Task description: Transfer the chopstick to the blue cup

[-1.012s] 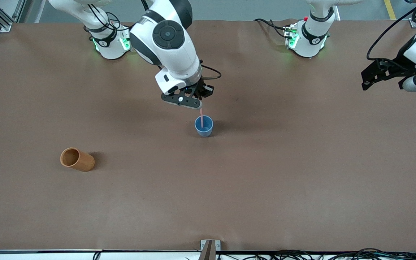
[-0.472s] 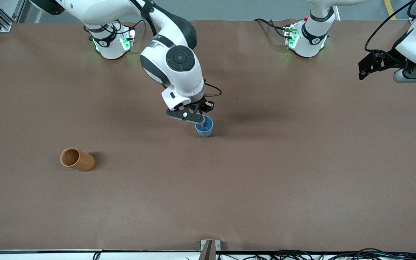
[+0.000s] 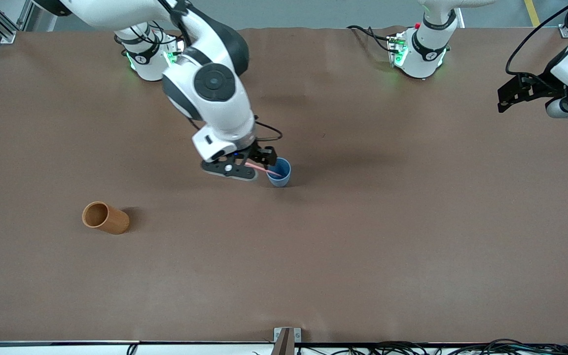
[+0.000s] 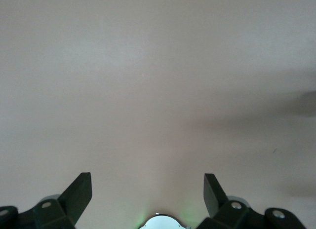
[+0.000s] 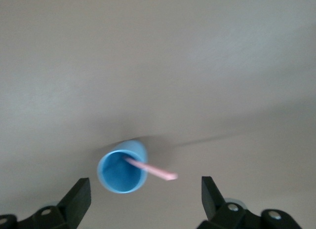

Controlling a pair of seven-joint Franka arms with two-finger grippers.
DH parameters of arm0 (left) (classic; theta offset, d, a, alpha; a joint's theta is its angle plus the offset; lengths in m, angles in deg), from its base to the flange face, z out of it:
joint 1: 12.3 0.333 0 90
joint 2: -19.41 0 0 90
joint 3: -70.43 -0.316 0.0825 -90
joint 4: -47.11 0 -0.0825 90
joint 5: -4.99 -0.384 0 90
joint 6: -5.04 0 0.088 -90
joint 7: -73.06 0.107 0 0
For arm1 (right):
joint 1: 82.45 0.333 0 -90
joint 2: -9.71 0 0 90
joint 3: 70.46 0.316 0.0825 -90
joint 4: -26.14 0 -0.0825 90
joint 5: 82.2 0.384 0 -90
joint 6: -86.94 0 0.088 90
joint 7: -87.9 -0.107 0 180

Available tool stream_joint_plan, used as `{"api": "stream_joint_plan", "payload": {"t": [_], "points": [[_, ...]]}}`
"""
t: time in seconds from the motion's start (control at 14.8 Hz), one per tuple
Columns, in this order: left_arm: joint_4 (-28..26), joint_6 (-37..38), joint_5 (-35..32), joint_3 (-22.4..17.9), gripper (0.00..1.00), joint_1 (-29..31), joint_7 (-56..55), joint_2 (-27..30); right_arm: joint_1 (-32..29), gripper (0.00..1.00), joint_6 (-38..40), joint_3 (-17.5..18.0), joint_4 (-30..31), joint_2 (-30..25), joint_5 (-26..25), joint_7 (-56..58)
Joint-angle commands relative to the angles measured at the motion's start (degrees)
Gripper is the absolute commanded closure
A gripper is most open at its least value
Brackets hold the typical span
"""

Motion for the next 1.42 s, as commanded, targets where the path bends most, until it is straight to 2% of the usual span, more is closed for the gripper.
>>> {"api": "stream_joint_plan", "payload": {"t": [0.0,0.13,0.27,0.4,0.54,0.67,0.74,1.01,1.08,1.35], "points": [[-0.78,-0.68,0.2,0.69,0.0,0.2,0.52,0.68,-5.0,0.0,4.66,-0.14,1.65,-8.09,1.63,8.5],[-0.78,-0.59,0.2,1.13,0.0,0.28,0.6,0.68,-6.07,0.0,8.0,-5.65,1.74,-12.58,3.82,17.97],[-0.43,-0.59,0.28,1.22,0.0,0.2,0.61,0.15,-5.64,0.0,8.72,-15.65,2.52,-18.2,9.52,29.3],[-0.34,-0.59,0.37,1.57,0.0,0.28,0.69,0.24,-5.63,0.0,9.07,-23.05,4.45,-22.34,11.47,37.94],[-0.25,-0.24,0.55,1.39,0.0,0.81,2.0,0.32,-5.63,0.0,9.42,-29.64,7.52,-26.12,12.26,44.1],[-0.07,-0.24,0.64,0.95,0.0,0.9,2.97,0.24,-5.46,0.0,9.51,-36.93,11.03,-30.33,16.38,51.47],[-0.07,-0.24,0.72,0.87,0.0,0.9,3.15,0.24,-5.37,0.0,9.51,-39.23,13.05,-32.36,17.53,53.51],[-0.16,0.56,0.2,0.87,0.0,0.99,3.24,-0.03,-5.37,0.0,9.77,-42.41,20.36,-40.8,17.54,54.5],[-0.07,0.56,0.02,0.87,0.0,0.99,3.5,-0.2,-5.37,0.0,10.99,-42.94,19.67,-40.81,17.54,55.28],[0.19,0.56,0.11,0.87,0.0,0.99,3.59,-0.99,-5.37,0.0,15.13,-44.7,10.55,-38.19,17.72,56.78]]}}
